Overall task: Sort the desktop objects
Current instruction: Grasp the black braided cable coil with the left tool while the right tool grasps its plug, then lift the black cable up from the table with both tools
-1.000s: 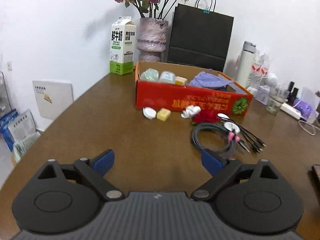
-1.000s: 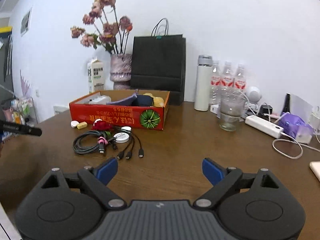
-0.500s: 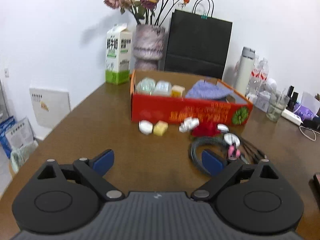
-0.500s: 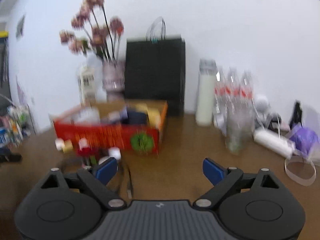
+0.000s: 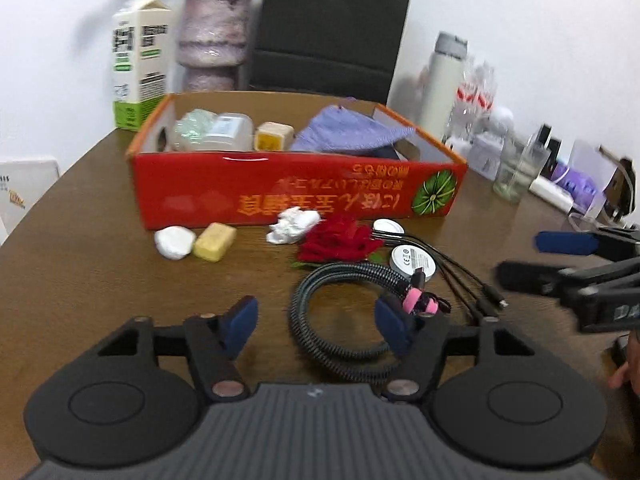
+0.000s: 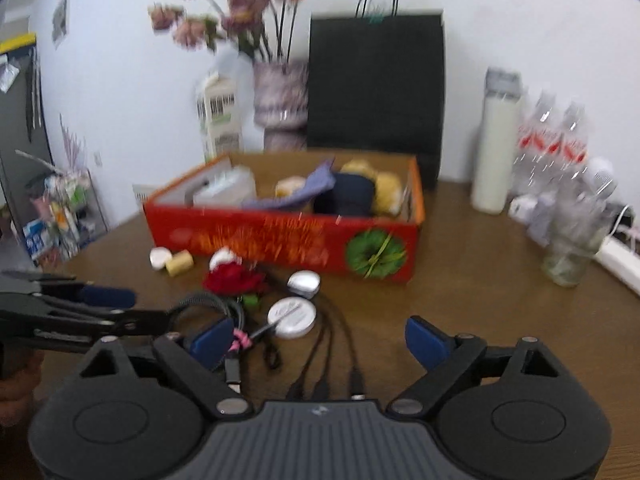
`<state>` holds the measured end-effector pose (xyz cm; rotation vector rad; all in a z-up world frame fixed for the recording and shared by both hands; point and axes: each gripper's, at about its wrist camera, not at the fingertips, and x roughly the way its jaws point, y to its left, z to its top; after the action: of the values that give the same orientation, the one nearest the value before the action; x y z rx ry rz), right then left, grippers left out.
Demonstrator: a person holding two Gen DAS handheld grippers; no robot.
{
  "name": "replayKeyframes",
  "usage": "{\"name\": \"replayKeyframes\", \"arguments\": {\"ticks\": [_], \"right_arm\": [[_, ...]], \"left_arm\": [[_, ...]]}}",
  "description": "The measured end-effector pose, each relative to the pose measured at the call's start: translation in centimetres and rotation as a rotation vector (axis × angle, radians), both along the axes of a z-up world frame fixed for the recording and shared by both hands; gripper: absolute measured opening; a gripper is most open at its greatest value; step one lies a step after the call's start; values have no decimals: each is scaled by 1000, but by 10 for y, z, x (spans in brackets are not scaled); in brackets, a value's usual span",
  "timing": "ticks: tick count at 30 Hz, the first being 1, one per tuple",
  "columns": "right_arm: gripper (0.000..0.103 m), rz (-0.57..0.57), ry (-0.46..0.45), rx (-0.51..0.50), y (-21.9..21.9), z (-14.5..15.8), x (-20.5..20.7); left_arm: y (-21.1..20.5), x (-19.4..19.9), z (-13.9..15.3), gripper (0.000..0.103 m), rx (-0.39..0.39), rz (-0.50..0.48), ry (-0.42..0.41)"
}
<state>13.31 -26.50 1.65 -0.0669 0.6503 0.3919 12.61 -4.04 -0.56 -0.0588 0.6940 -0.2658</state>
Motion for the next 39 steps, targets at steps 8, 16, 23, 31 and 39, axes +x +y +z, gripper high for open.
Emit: {"name": "replayKeyframes", "arguments": {"ticks": [8, 16, 23, 31, 39], "right_arm": [[48, -48, 95, -55, 15, -31, 34], [8, -53, 115, -106, 21, -32, 24], [0, -74, 4, -123, 22, -10, -27], [0, -124, -143, -4, -3, 36, -94], [0, -112, -192, 54, -16, 54, -146]], "left_arm": [[-10, 21, -14, 16, 43, 6, 23], [-6, -10, 3, 11, 39, 15, -33], [12, -59, 37, 11, 6, 50, -144], [37, -104, 74, 11, -39, 111, -234], [53, -138, 83, 11, -66, 139, -261]]}}
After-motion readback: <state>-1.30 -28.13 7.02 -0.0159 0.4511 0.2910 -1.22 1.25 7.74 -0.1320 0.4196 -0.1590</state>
